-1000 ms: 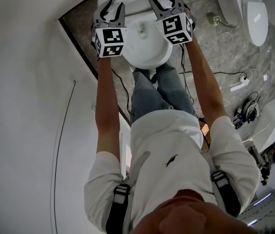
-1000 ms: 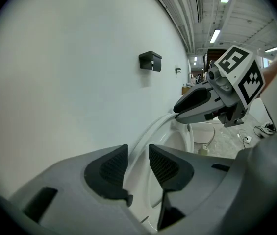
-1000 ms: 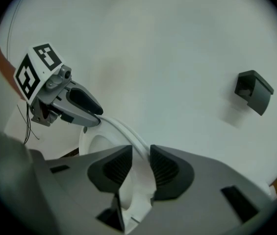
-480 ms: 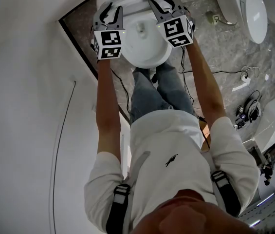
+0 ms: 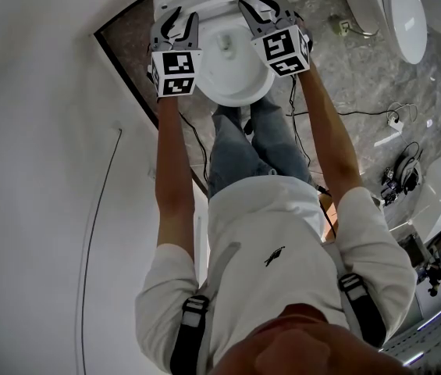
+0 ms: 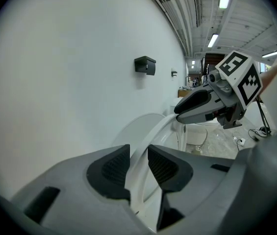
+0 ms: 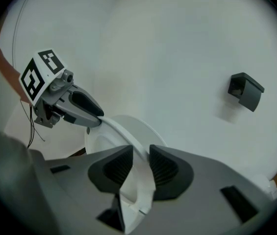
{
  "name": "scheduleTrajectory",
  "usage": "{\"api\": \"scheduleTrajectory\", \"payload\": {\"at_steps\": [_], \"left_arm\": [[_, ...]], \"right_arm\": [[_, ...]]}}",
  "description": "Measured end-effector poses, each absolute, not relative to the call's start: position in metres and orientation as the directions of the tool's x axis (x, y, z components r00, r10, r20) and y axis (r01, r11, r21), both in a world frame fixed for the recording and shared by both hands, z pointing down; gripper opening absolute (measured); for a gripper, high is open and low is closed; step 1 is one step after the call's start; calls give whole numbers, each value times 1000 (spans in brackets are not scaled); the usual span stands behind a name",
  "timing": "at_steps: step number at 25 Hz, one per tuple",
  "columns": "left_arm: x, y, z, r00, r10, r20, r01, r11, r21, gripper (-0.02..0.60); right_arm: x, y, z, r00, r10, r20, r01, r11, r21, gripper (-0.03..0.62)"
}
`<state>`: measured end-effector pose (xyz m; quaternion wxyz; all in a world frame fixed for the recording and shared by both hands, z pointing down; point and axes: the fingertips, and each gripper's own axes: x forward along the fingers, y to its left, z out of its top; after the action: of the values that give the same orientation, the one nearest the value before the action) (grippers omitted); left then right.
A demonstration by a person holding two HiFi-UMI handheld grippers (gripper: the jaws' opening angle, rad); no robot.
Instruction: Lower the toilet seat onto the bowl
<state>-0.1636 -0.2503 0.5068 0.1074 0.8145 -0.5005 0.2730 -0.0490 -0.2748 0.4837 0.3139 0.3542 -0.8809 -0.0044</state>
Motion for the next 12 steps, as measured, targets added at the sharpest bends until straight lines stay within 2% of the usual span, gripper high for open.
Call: {"api": "scheduleTrajectory", "payload": {"at_steps": [12], "left_arm": [[-157, -218, 506, 376, -743, 554, -859, -503, -93, 124]], "right_arm": [[-42, -242, 483, -537, -644, 545, -638, 733, 237, 112]]}}
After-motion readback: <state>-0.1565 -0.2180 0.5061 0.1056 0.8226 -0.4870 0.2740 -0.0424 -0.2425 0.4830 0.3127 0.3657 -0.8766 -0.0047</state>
